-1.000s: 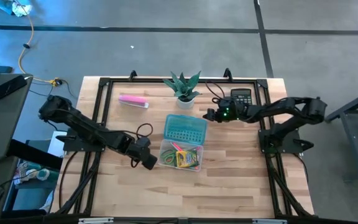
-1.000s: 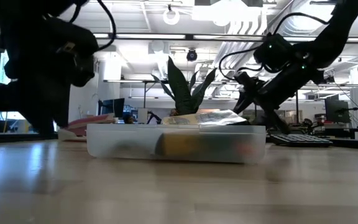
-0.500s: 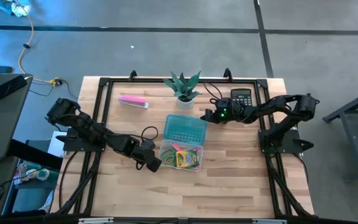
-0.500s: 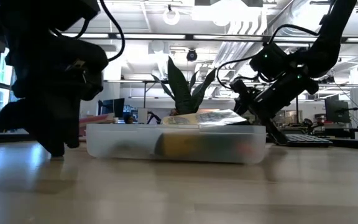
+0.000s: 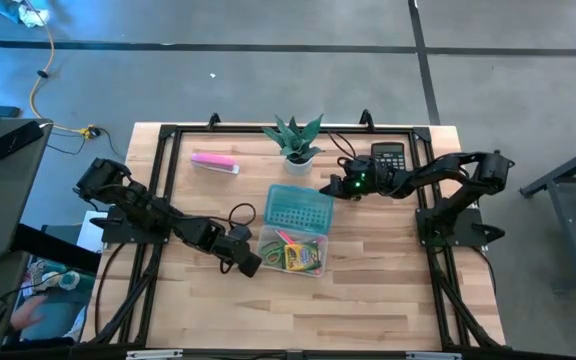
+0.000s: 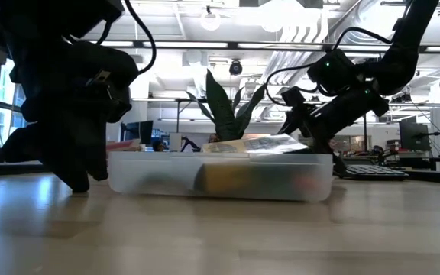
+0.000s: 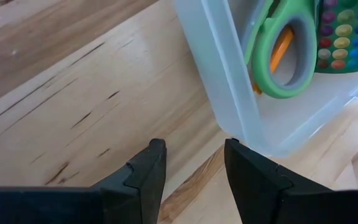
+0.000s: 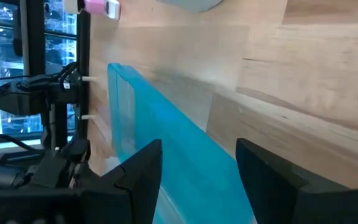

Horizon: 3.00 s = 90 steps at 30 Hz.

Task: Pack school essentials
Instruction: Close the blue supply box

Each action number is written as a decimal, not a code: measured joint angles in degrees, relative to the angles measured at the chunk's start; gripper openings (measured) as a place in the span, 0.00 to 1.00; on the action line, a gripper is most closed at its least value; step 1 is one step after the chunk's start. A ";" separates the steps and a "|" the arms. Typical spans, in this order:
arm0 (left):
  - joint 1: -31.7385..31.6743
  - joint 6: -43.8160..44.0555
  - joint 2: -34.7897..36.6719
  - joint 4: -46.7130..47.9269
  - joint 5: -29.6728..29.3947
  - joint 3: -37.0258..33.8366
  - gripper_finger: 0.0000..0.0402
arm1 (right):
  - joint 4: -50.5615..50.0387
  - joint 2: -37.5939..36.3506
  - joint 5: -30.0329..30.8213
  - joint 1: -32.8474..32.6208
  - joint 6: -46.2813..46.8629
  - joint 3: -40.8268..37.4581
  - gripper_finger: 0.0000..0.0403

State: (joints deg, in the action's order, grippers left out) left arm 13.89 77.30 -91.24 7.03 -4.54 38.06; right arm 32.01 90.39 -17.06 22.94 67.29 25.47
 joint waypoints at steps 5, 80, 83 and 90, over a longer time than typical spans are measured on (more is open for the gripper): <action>0.07 0.04 0.00 -0.10 -0.07 0.00 0.38 | 0.00 0.00 -3.40 1.66 -0.20 0.00 0.48; -3.51 0.03 0.04 -1.40 -1.10 0.00 0.38 | 23.00 -0.07 -19.48 -2.42 5.14 0.01 0.48; -3.51 0.05 0.04 -1.40 -1.12 0.00 0.38 | 24.08 -0.09 -19.50 -2.45 5.99 0.02 0.48; -3.85 1.56 0.04 -1.38 -2.60 0.00 0.38 | 24.72 -0.11 -19.54 -3.37 6.08 0.02 0.48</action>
State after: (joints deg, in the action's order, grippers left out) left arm 10.04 78.86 -91.20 5.65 -7.14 38.06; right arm 56.73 90.28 -36.60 19.57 73.37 25.50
